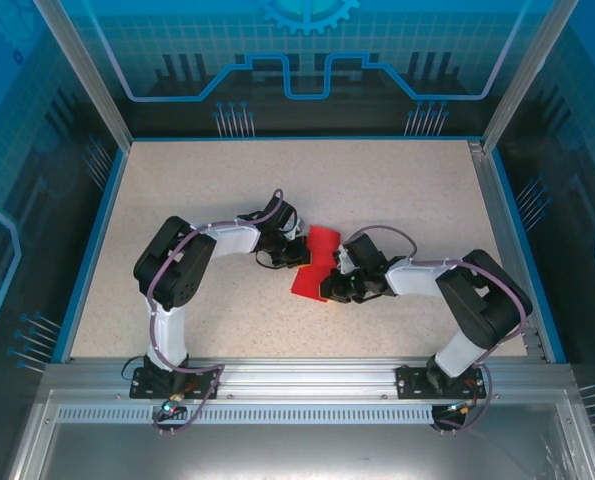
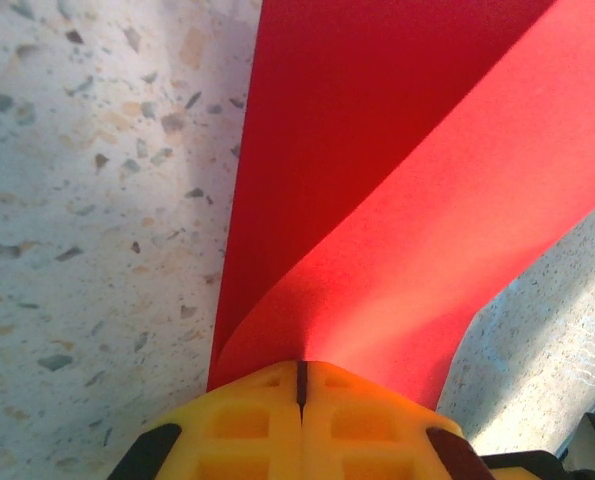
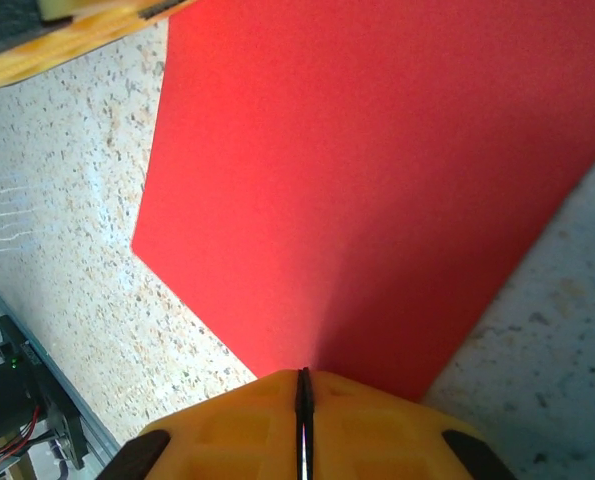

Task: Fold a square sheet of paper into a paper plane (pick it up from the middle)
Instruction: Fold the square sheet of paper in half at the center of the table.

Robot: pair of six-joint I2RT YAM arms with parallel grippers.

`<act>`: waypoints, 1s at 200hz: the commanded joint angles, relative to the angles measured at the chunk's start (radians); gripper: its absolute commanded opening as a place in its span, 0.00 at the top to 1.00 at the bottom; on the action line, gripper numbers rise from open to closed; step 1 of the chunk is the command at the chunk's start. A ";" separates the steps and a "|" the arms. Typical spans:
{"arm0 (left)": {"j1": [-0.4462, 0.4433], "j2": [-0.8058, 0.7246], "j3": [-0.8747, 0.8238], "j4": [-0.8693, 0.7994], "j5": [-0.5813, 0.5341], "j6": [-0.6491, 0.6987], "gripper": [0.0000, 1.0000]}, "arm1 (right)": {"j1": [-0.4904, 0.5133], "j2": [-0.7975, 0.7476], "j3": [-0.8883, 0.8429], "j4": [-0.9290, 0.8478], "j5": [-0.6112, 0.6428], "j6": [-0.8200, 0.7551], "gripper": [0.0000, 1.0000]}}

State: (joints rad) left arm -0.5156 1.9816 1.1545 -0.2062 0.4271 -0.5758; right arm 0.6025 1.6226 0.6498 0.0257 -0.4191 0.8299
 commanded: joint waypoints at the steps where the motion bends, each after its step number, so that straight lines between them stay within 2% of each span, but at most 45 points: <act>1: -0.011 0.030 -0.026 -0.070 -0.044 0.018 1.00 | 0.028 -0.009 0.017 -0.020 -0.012 -0.010 0.89; 80: -0.010 0.031 -0.023 -0.072 -0.046 0.022 1.00 | 0.040 0.064 -0.053 -0.041 0.070 -0.013 0.90; 110: -0.010 0.032 -0.021 -0.073 -0.045 0.023 1.00 | 0.029 0.017 -0.067 -0.023 0.054 -0.004 0.90; 156: -0.011 0.033 -0.023 -0.070 -0.042 0.023 1.00 | -0.047 -0.087 -0.053 0.098 -0.056 0.023 0.89; 200: -0.011 0.035 -0.026 -0.069 -0.043 0.025 1.00 | -0.046 -0.041 0.002 0.090 -0.059 0.010 0.89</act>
State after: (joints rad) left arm -0.5156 1.9816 1.1545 -0.2066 0.4271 -0.5732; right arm 0.5613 1.5574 0.6315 0.0998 -0.4538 0.8387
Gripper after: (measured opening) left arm 0.056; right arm 0.110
